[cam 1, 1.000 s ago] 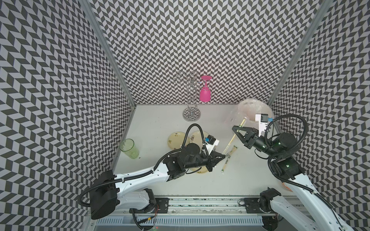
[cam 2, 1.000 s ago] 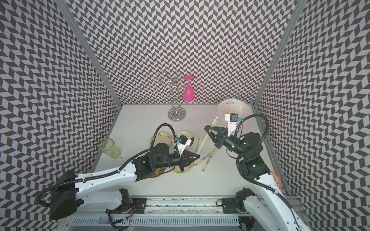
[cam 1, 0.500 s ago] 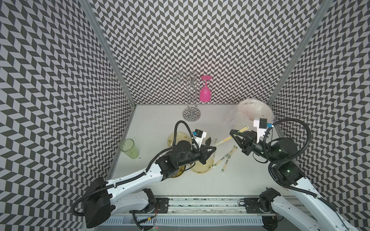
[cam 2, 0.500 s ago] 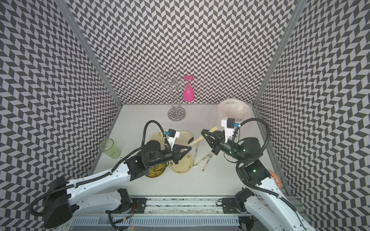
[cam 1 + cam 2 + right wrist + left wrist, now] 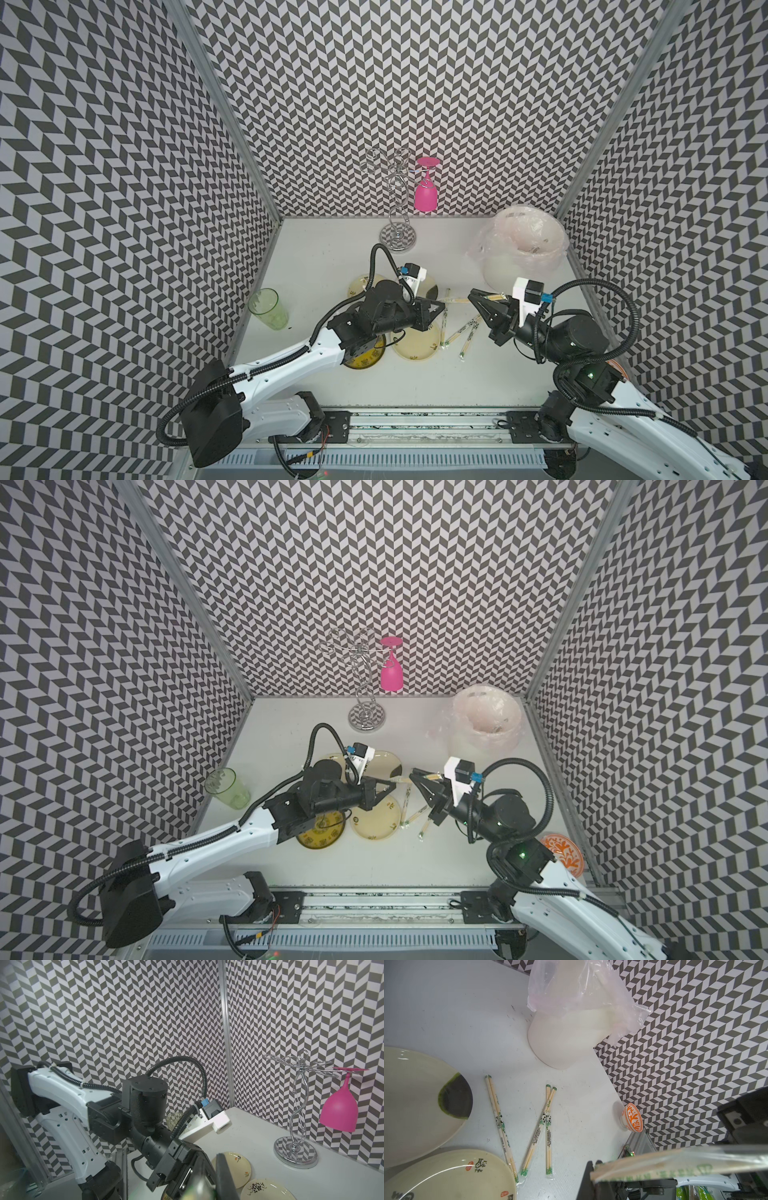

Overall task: Remove the packaging of disposable chopsticks
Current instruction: Remove the packet bag from the disposable chopsticks.

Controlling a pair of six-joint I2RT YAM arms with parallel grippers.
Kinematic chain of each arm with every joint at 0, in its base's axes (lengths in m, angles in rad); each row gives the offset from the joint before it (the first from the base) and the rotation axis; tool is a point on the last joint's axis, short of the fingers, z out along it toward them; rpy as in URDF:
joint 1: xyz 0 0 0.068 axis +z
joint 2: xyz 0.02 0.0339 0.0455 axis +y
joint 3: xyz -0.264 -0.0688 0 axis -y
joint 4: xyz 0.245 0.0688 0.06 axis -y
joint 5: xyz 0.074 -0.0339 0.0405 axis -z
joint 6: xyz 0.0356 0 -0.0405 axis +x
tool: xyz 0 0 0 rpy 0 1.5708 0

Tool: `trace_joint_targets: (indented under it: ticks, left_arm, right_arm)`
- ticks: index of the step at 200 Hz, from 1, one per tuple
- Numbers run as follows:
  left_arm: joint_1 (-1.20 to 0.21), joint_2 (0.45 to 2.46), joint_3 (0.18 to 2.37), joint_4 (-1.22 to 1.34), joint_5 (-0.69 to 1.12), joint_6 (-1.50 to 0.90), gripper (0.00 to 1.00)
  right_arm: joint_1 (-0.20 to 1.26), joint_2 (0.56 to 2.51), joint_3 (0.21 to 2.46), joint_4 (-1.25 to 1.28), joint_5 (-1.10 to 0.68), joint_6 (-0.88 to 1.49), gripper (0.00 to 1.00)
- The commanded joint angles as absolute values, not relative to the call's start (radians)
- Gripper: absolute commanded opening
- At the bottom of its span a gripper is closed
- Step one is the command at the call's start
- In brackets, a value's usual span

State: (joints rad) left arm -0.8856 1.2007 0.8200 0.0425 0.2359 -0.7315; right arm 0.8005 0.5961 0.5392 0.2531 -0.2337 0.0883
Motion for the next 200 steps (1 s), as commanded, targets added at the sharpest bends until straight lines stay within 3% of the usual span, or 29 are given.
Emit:
trace_joint_targets:
  ticks: [1, 110, 176, 200]
  left_arm:
    - [-0.856, 1.195, 0.916, 0.181, 0.155, -0.765, 0.0]
    - [-0.855, 1.13, 1.0, 0.156, 0.218, -0.687, 0.0]
    - [-0.853, 1.068, 1.028, 0.162, 0.303, -0.659, 0.0]
    - [-0.785, 1.045, 1.031, 0.218, 0.452, -0.71, 0.0]
  right_arm:
    - [0.97, 0.65, 0.513, 0.191, -0.382, 0.128, 0.0]
    - [1.184, 0.881, 0.454, 0.219, -0.074, 0.022, 0.0]
    - [1.211, 1.03, 0.484, 0.187, 0.041, 0.039, 0.0]
    - [1.234, 1.069, 0.498, 0.16, 0.111, 0.017, 0.0]
